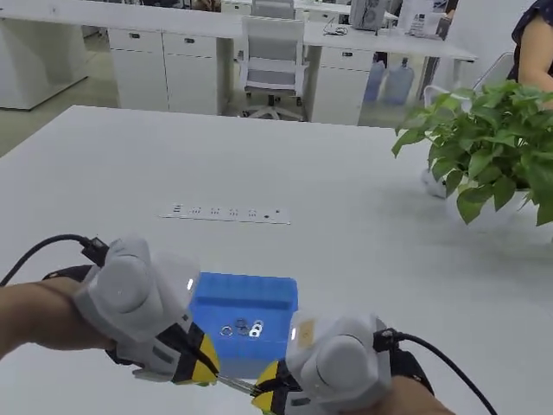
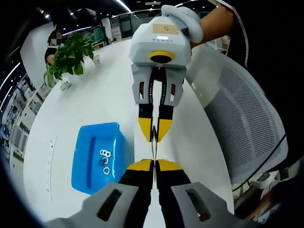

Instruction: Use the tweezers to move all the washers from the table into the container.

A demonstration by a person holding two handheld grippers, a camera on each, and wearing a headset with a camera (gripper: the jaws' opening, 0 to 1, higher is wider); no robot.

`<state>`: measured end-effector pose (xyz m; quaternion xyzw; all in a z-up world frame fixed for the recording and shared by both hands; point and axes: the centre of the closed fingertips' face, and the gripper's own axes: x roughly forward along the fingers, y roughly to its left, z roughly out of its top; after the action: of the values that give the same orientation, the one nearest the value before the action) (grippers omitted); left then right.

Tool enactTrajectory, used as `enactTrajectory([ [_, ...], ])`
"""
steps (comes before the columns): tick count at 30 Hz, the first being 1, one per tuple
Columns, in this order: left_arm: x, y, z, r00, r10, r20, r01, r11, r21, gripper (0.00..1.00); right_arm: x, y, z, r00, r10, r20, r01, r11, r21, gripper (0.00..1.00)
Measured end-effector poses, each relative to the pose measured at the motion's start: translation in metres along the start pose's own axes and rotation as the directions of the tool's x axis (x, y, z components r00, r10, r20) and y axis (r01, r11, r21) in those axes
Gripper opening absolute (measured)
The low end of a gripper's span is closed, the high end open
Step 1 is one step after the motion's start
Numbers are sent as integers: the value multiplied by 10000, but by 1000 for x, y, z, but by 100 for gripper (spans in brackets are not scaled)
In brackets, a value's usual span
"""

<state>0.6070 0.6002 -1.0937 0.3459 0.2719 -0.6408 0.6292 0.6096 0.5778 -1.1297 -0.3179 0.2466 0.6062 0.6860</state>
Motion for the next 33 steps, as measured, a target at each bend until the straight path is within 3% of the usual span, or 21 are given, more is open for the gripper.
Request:
enactTrajectory([
  [6, 12, 0, -11, 9999, 135, -10, -135, 9996, -252, 6, 9, 0, -10, 9994, 184, -293, -191, 9996, -207, 7],
  [10, 24, -1, -23, 9995, 174, -276, -182, 9994, -299, 6, 16, 1, -16, 9983, 336, -486, -350, 9989, -299, 7],
  [25, 42, 0, -47, 9988, -150, -474, 98, 9941, -1084, 6, 34, 1, -28, 9922, 670, -1047, -708, 9969, -339, 10],
  [33, 51, 0, -54, 9971, -529, -539, 441, 9871, -1536, 6, 37, -2, -35, 9907, 695, -1173, -676, 9975, 206, 12],
])
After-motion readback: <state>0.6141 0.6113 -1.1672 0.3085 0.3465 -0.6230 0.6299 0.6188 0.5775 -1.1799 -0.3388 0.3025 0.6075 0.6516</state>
